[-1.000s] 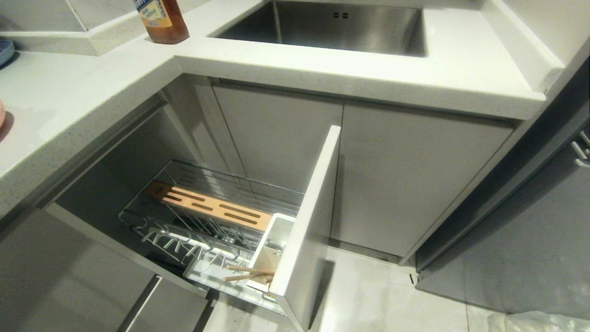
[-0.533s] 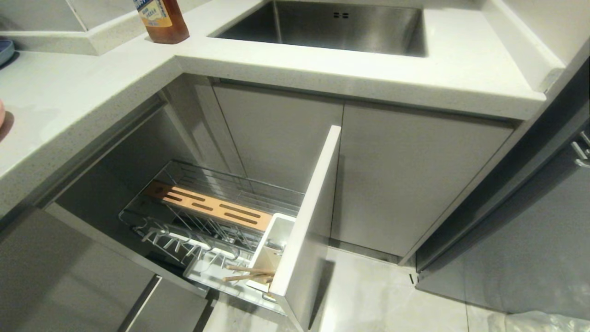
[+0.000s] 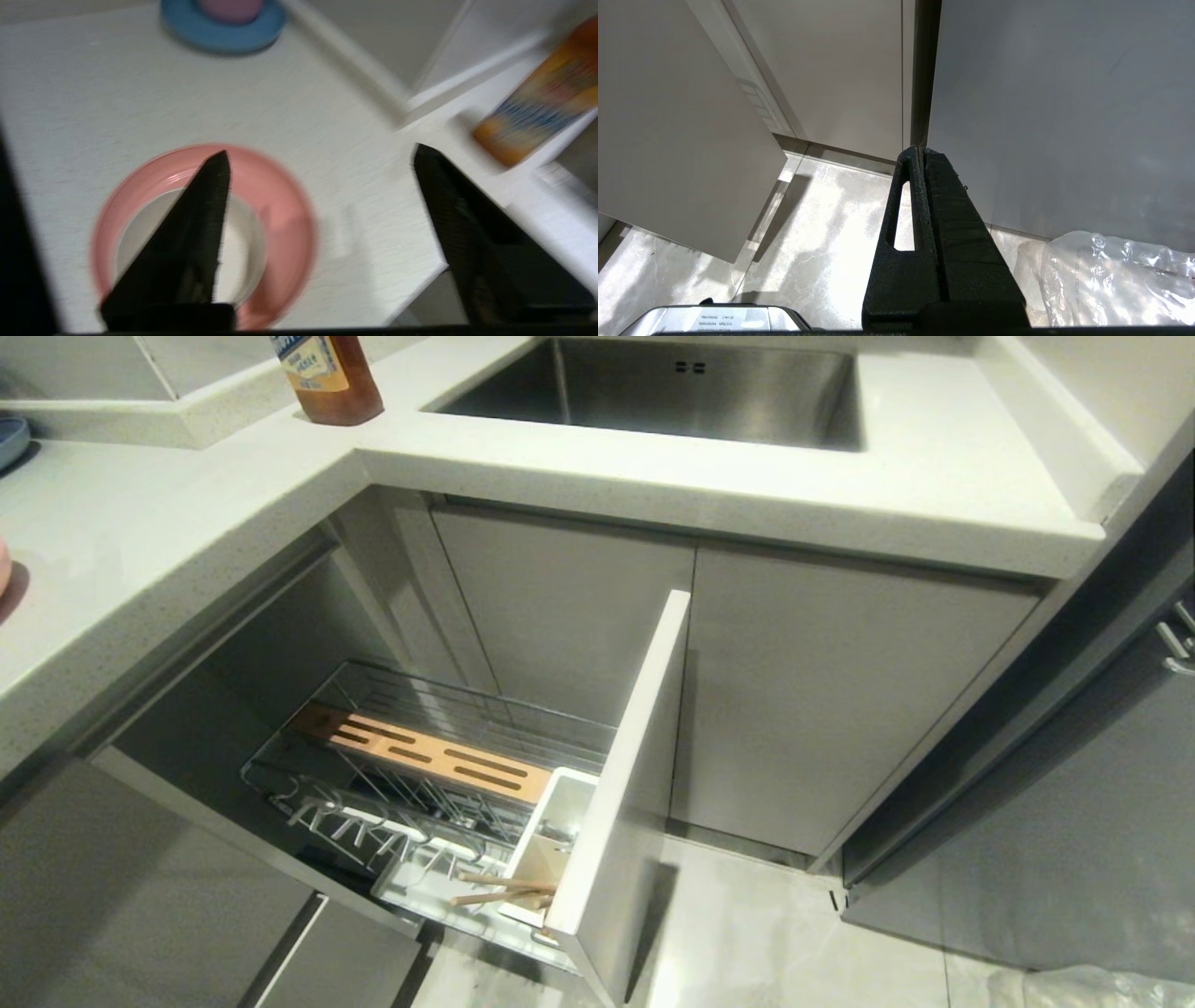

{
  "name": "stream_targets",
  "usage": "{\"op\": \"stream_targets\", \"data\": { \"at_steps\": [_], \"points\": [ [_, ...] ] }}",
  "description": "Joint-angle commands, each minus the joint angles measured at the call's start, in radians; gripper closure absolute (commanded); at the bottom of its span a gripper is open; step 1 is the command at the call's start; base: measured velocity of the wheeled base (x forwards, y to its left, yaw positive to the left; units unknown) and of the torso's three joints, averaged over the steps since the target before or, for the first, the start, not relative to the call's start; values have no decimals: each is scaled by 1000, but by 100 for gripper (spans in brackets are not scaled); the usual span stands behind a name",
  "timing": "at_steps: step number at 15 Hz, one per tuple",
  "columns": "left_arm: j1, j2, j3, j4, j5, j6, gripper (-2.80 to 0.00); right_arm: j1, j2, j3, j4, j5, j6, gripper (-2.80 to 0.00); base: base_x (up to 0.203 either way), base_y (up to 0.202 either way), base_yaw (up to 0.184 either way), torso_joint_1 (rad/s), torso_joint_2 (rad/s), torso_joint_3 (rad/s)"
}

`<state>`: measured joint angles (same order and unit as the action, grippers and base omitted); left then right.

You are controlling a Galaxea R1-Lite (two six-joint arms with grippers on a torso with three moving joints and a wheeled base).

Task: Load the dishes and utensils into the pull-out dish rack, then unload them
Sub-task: Take the bowl out of the cupboard, then take the chopsticks out of the cupboard

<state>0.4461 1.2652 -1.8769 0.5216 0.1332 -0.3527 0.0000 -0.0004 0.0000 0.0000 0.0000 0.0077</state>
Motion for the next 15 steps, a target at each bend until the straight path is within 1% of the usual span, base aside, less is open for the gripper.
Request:
{"op": "stream_targets", "data": {
  "at_steps": [1,2,3,4,6,7,8,9,11,13,15],
  "points": [
    [-41,-108,51,-89,1,-104,0,0,0,0,0,0,0,0,0,0,0,0,0,0],
    [-79,-147,94,-146,1,-178,0,0,0,0,0,0,0,0,0,0,0,0,0,0],
    [-118,-178,138,-176,2,-206,0,0,0,0,0,0,0,0,0,0,0,0,0,0],
    [-178,-201,178,-189,2,-220,0,0,0,0,0,0,0,0,0,0,0,0,0,0],
    [-324,-225,224,-198,-6,-223,0,0,0,0,0,0,0,0,0,0,0,0,0,0],
    [-396,-231,248,-196,-25,-219,0,0,0,0,0,0,0,0,0,0,0,0,0,0],
    [-466,-234,278,-194,-65,-212,0,0,0,0,0,0,0,0,0,0,0,0,0,0],
    [-518,-234,303,-190,-104,-208,0,0,0,0,0,0,0,0,0,0,0,0,0,0],
    [-641,-209,330,-142,-150,-205,0,0,0,0,0,0,0,0,0,0,0,0,0,0],
    [-756,-164,355,-62,-166,-202,0,0,0,0,0,0,0,0,0,0,0,0,0,0],
    [-875,-82,367,44,-175,-201,0,0,0,0,0,0,0,0,0,0,0,0,0,0]
  ]
}}
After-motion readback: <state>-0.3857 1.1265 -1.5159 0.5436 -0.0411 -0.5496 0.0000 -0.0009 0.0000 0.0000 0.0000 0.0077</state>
